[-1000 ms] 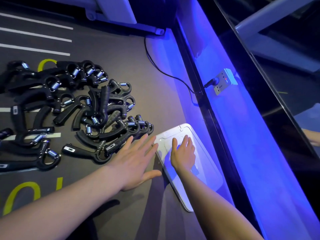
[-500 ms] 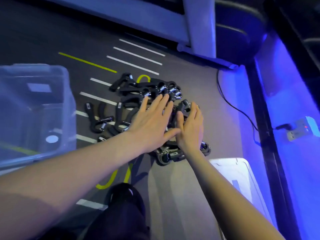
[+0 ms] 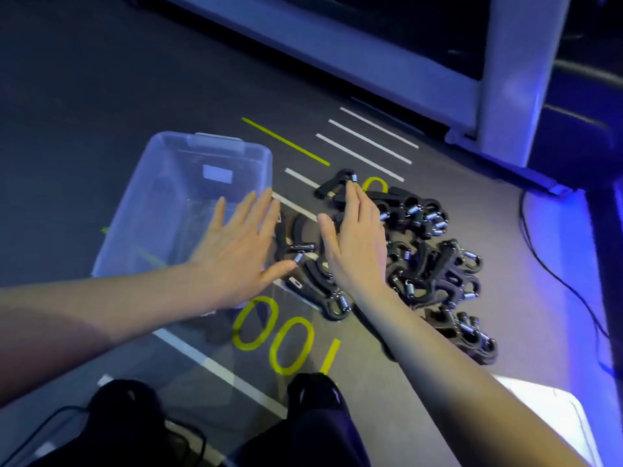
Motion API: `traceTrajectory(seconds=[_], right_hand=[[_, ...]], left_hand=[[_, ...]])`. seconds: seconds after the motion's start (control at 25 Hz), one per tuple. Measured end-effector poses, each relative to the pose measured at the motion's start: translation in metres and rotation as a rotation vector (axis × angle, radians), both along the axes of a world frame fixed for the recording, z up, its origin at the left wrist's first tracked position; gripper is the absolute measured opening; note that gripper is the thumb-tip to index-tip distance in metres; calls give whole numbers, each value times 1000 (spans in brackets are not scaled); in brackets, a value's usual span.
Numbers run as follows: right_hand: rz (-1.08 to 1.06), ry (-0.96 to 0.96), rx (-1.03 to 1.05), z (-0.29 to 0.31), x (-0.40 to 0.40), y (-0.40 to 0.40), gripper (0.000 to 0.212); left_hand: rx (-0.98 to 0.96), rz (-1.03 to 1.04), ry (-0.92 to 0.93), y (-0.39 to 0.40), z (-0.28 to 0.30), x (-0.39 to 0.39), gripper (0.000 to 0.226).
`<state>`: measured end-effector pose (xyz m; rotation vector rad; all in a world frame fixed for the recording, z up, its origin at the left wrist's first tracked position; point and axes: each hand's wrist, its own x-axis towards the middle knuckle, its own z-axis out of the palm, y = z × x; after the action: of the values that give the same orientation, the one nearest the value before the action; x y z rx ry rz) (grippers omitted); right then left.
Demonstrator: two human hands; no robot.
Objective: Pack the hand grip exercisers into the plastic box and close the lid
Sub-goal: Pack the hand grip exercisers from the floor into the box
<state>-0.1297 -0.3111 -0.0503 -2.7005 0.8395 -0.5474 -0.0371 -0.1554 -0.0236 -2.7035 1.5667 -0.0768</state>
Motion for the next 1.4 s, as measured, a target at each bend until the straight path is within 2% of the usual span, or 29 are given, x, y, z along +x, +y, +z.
traceTrajectory(seconds=[0.2, 0.4, 0.48, 0.64, 0.76, 0.88, 0.96, 1.04, 1.16, 1.4], right_hand=[[136, 122, 14, -21, 35, 40, 74], [238, 223, 50, -49, 60, 66, 81], [267, 243, 87, -57, 65, 71, 75], [298, 120, 316, -64, 62, 71, 65], [157, 31, 361, -89, 39, 49, 58], [-89, 284, 269, -119, 6, 4, 54], [-87, 520, 162, -132, -10, -24, 57], [-22, 660, 137, -136, -12, -44, 60], [-23, 759, 236, -140, 4, -55, 58], [-119, 757, 172, -150, 25, -59, 41]], left_hand=[[59, 153, 78, 68, -38, 37, 89], [38, 269, 81, 102, -67, 66, 92], [33, 294, 72, 110, -77, 76, 93], [-5, 302, 90, 118, -92, 84, 95], [-23, 295, 94, 116, -98, 88, 99], [-79, 310, 143, 109, -103, 96, 100], [-98, 318, 126, 102, -106, 99, 98], [-110, 337, 97, 96, -110, 99, 95], [-156, 365, 78, 95, -115, 98, 92], [-241, 395, 78, 96, -114, 95, 86]])
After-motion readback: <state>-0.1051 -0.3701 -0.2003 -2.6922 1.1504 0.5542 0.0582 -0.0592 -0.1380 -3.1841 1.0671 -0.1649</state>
